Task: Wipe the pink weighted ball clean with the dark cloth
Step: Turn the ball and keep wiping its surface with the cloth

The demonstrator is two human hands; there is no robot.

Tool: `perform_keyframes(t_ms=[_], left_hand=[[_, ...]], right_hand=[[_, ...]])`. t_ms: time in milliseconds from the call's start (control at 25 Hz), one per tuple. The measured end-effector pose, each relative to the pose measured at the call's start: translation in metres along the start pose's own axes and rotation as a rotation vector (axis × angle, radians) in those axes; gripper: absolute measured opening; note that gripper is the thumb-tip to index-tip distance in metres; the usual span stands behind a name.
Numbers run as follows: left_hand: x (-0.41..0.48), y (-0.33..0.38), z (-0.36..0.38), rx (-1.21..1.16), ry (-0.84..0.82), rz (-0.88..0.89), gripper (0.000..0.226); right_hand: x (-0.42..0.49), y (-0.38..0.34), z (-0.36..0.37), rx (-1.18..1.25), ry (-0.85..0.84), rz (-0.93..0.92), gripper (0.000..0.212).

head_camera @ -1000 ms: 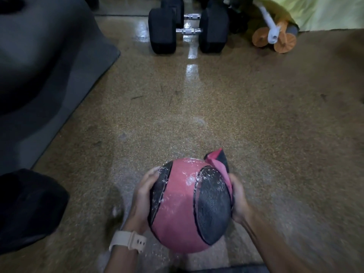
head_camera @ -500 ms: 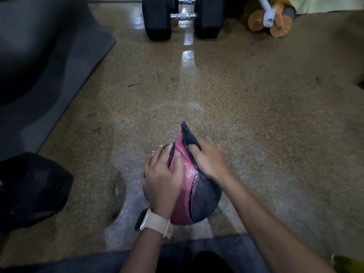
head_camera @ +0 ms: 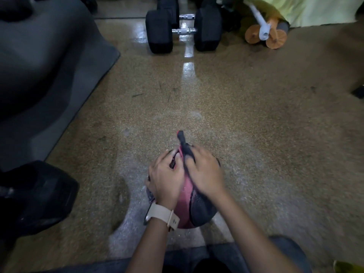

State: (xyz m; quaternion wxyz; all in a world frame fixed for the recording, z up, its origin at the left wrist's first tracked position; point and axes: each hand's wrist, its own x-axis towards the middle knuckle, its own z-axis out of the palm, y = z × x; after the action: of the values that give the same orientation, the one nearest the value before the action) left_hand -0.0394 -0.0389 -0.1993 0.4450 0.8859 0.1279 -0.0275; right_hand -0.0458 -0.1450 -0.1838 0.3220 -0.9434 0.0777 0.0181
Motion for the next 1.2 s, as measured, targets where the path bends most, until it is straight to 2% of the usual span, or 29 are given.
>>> perform_keyframes(t_ms=[80,160,200,280,360,480,520,600,720,760,920,1000,1120,1200], left_hand=[[0.01,-0.008,-0.002,-0.084,-0.008,-0.025,0.053],[0.011,-0.015,-0.002,-0.103,0.005,-0.03,0.05],[0.009,-0.016,-0.001,-0.066,0.017,-0.019,0.051],[0.002,-0.013,0.002,-0.032,0.05,0.001,0.057],[0.001,-0.009,0.002,-0.067,0.068,0.003,0.06],[0.015,-0.012,0.001,-0.109,0.013,0.012,0.05],[0.016,-0.016,0.0,-0.133,0.004,0.03,0.042],[0.012,-0.017,0.0,-0.125,0.029,0.072,0.036],[0.0,-0.013,0.006,-0.042,0.062,0.124,0.051],[-0.002,-0.012,0.007,-0.043,0.063,0.121,0.053],[0.013,-0.017,-0.002,-0.089,0.002,0.06,0.037],[0.01,-0.018,-0.005,-0.079,0.018,0.091,0.038],[0.001,-0.012,-0.003,-0.041,0.062,0.122,0.052],[0.004,-0.01,-0.006,-0.045,0.033,0.104,0.046]], right_hand=[[-0.066,-0.007,0.012,-0.074,0.092,-0.11,0.052],[-0.067,-0.001,0.013,-0.108,0.088,-0.164,0.054],[-0.046,0.0,0.009,-0.095,0.057,-0.143,0.054],[0.011,-0.002,-0.002,-0.064,-0.071,0.026,0.046],[0.026,-0.004,-0.002,-0.039,-0.067,0.085,0.038],[-0.052,-0.009,0.012,-0.029,0.078,-0.089,0.053],[-0.071,-0.004,0.014,-0.039,0.086,-0.123,0.055],[-0.054,0.006,0.01,-0.021,0.04,-0.141,0.054],[0.024,0.008,-0.009,0.059,-0.104,0.152,0.041],[0.029,0.006,-0.009,0.067,-0.087,0.158,0.038],[-0.066,-0.007,0.014,-0.04,0.126,-0.099,0.053],[-0.051,0.002,0.012,-0.041,0.099,-0.153,0.052],[0.026,0.004,-0.002,0.031,-0.071,0.114,0.037],[0.016,0.001,0.007,-0.022,0.021,0.068,0.042]])
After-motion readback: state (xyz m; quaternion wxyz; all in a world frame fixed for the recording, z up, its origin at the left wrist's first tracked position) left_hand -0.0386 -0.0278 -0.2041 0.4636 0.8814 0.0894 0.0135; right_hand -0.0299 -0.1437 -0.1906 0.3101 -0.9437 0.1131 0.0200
